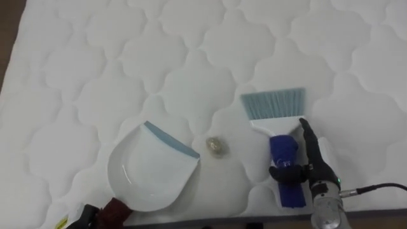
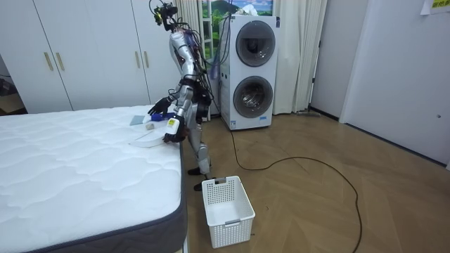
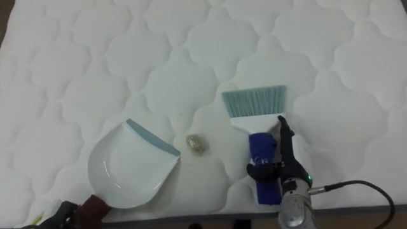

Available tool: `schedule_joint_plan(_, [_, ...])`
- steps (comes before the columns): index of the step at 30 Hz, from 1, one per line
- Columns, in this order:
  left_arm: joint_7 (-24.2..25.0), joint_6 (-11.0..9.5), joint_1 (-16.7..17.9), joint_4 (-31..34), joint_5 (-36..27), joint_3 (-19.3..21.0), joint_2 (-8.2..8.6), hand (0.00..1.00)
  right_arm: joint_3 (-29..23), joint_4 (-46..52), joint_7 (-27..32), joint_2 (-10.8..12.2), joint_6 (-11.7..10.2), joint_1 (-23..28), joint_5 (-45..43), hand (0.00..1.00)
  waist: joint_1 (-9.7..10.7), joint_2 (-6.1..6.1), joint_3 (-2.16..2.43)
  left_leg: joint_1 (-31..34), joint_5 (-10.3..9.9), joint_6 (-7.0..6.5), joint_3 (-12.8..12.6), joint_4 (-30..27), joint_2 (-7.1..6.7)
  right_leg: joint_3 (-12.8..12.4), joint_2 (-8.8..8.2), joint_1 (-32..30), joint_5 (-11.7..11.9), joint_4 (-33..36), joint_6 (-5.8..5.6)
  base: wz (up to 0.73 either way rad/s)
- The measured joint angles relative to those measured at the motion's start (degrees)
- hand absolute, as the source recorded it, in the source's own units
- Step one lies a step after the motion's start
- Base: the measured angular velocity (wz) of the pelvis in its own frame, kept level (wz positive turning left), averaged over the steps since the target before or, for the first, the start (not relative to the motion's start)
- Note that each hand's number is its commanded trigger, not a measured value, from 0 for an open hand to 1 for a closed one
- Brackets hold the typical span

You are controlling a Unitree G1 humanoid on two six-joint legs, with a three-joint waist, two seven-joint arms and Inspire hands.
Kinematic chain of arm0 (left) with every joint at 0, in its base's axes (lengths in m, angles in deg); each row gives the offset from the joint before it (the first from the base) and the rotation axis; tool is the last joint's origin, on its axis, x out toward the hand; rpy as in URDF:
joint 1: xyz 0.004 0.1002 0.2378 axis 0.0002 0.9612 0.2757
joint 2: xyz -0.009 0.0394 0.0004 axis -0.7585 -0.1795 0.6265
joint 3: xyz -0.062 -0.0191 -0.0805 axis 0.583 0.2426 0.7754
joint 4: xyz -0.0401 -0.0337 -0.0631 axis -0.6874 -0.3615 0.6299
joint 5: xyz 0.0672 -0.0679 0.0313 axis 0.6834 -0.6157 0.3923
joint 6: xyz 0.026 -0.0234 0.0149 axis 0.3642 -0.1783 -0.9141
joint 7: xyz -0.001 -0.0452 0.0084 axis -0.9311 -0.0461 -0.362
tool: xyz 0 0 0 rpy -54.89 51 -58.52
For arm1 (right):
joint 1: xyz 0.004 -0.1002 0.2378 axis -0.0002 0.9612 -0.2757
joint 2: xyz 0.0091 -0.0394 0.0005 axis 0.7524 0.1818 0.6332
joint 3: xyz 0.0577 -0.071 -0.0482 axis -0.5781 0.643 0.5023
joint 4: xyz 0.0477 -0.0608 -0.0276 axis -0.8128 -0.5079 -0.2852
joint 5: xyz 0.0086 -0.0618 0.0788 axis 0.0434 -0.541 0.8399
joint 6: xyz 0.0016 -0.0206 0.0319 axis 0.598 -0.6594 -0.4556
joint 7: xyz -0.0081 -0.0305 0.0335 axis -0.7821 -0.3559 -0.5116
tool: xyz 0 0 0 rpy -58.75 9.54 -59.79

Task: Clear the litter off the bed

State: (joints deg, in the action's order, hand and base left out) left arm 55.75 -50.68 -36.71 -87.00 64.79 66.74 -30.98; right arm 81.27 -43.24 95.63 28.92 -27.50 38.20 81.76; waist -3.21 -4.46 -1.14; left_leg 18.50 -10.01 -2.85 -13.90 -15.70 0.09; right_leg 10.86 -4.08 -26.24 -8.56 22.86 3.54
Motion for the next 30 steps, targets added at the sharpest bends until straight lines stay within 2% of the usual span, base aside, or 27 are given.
schedule_joint_plan(9, [0.03, 0.38, 0.01, 0.27, 0.01, -0.1, 0.4, 1.0, 0.11, -0.16, -1.77, -0.07, 0.0, 0.51, 4.26, 0.0, -0.19, -0.21, 0.14, 0.0, 0.0, 0.0, 0.01, -0.56, 0.07, 0.11, -0.03, 0.1, -0.03, 0.15, 0.06, 0.0])
schedule_joint_plan(15, [0.0, 0.38, 0.03, 0.39, 0.02, -0.09, 0.47, 1.0, -0.07, 0.57, -2.34, 0.03, 0.05, 0.83, 4.09, 0.0, -0.1, -0.18, 0.14, 0.01, -0.02, 0.0, 0.02, -0.56, 0.06, 0.08, -0.07, -0.05, -0.09, 0.31, 0.14, 0.0])
schedule_joint_plan(22, [0.16, 0.52, 0.02, 0.07, -0.11, -0.16, 0.58, 1.0, 0.36, 0.57, -2.38, -0.18, 0.66, 1.06, 0.73, 0.0, 0.3, -0.18, 0.16, 0.26, -0.02, 0.0, 0.15, -0.62, 0.07, 0.28, -0.13, 0.0, -0.08, 0.18, 0.17, 0.01])
schedule_joint_plan(26, [0.1, 1.36, 0.03, 0.05, -0.11, -1.03, 0.57, 1.0, 1.37, -1.99, -2.2, -0.4, 0.6, 1.43, -0.93, 0.0, 0.64, -0.15, 0.24, -0.12, -0.01, -0.01, 0.18, -0.45, 0.09, 0.52, -0.05, 0.73, 0.04, -0.34, 0.0, 0.02])
schedule_joint_plan(30, [0.13, 1.86, 0.05, 0.31, -0.1, -1.77, 0.56, 1.0, 2.14, -4.04, -2.19, -0.57, 0.66, 1.2, -2.75, 0.0, 0.64, -0.18, 0.51, -0.35, 0.0, -0.02, 0.1, -0.09, 0.19, 0.89, 0.07, 1.25, 0.21, -1.35, -0.13, 0.04])
